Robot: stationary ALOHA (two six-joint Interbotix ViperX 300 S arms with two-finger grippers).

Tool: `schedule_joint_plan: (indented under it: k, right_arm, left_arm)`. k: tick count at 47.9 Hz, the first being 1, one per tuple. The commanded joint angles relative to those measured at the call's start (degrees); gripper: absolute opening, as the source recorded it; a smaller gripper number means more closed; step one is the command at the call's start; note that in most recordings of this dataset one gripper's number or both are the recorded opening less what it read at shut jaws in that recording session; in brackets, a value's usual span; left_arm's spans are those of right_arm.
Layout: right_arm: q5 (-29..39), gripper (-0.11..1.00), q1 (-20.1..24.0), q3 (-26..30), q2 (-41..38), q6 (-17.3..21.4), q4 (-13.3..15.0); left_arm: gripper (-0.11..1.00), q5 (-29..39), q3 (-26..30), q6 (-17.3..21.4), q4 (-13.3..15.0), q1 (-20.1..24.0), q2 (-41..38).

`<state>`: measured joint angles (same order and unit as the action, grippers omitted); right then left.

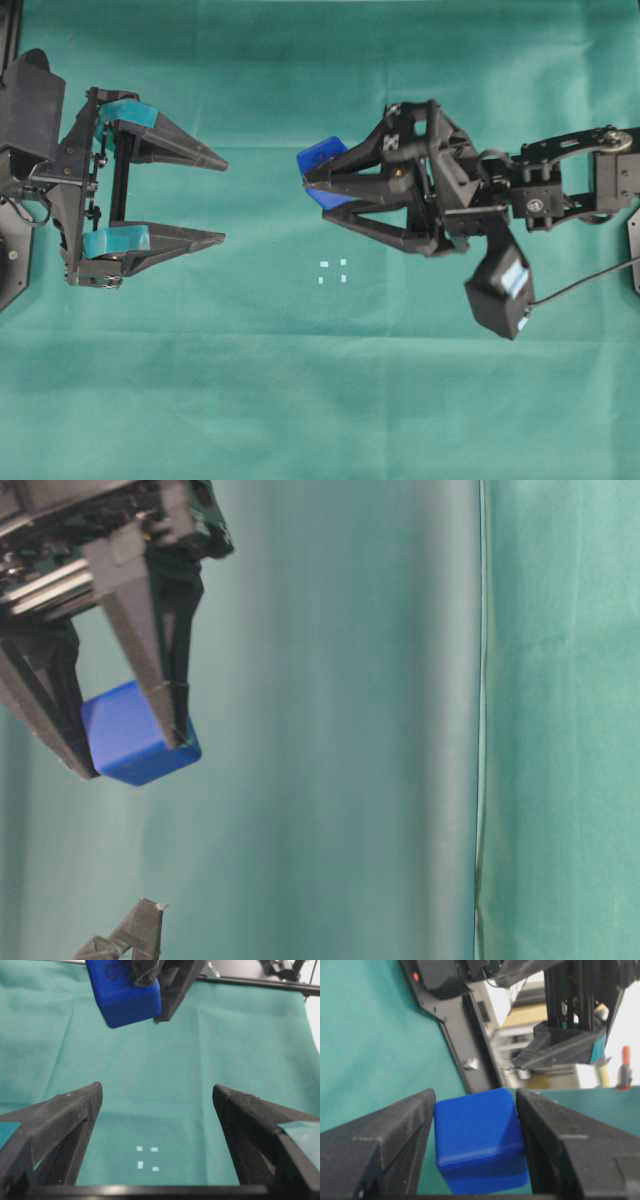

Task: Handover the blue block to the right arm after grasping it with the left arm, then place it in the designated position.
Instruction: 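Rotate the right gripper holding the cube above the table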

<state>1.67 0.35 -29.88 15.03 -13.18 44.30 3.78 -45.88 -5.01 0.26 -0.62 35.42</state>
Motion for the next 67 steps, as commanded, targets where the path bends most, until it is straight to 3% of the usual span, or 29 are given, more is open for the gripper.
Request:
schedule_joint_plan:
  k: [1, 11, 21, 29, 35, 67]
  right_arm:
    - [-0.09, 0.56, 0.53, 1.05, 1.67, 5.54, -4.92]
    - [-0.09, 0.56, 0.53, 1.41, 2.20, 21.45, -11.87]
    - [-0.26, 0.56, 0.53, 1.85, 2.81, 37.18, -12.83]
    - [-0.26, 0.55, 0.53, 2.37, 2.81, 46.32, -12.83]
    - [-0.18, 0.55, 0.62, 2.37, 2.81, 48.52, -12.83]
    - [0.18, 0.55, 0.53, 2.46, 2.81, 48.78, -12.83]
  left_arm:
    - [1.00, -0.53, 1.14, 0.09, 0.09, -0.09, 0.18]
    - [1.00, -0.44, 1.23, 0.09, 0.00, -0.09, 0.18]
    - [1.00, -0.53, 1.14, 0.18, 0.00, -0.09, 0.18]
    - [1.00, -0.53, 1.23, 0.18, 0.00, -0.09, 0.09]
    - [1.00, -0.53, 1.23, 0.18, -0.09, -0.09, 0.09]
    - [1.00, -0.53, 1.41, 0.18, -0.09, -0.18, 0.09]
